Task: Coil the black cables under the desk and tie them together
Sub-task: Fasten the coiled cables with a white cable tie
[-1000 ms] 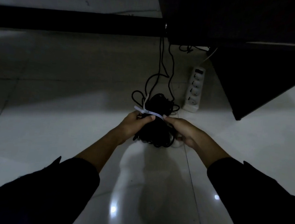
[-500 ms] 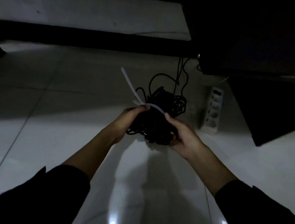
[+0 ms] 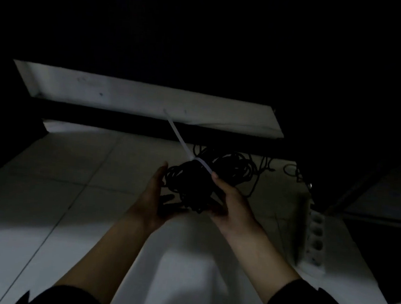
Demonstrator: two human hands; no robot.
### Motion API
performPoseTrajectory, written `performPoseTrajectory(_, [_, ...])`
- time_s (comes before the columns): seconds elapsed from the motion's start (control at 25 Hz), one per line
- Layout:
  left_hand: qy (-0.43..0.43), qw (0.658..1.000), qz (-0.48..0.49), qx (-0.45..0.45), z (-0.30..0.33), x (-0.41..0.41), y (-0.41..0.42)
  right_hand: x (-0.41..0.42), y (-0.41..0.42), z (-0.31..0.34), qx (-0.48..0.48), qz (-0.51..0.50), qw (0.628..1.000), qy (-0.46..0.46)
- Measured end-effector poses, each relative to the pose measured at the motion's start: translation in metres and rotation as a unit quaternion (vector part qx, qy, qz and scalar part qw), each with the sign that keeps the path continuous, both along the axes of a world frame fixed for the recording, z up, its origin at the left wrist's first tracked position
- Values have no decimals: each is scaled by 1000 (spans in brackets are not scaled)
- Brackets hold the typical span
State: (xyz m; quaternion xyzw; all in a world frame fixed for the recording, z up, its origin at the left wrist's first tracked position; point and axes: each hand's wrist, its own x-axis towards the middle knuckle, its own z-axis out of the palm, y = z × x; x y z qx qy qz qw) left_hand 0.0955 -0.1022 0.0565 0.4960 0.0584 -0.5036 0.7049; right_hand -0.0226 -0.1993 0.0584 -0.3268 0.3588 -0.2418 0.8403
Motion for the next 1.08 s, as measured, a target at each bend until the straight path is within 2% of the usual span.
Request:
performPoseTrajectory(0.12, [10,998,5,-68,19,14,-24,34,-23,14,-18,-39,999,1])
performPoseTrajectory(0.28, [-93,991,15,-99,41,33,-67,82,-62,31,-43,-108,993,17])
performPoseTrajectory(0.4, [-159,982,7,-99,50,48,-93,112,-91,34,-38,-81,996,-9])
performPoseTrajectory(0.48, [-211,971,-37,-102,61,53,-104,115,-92,52,-50,-74,995,-39])
performPoseTrajectory(0.52, [-232,966,-64,-96,68,52,-107,116,-93,60,-59,-82,993,-59])
performPoseTrajectory(0.68, [-260,962,-29,-77,74,55,-118,119,-113,67,-74,-101,988,-92])
performPoseTrajectory(0.84, [-260,963,-57,-44,67,59,-118,119,-114,55,-85,-81,993,-32])
performPoseTrajectory(0.96, [-273,961,-33,-34,52,56,-112,113,-100,48,-90,-61,993,-48])
performPoseTrajectory(1.08, [-295,954,-48,-1,53,51,-108,112,-94,52,-142,-54,988,-32])
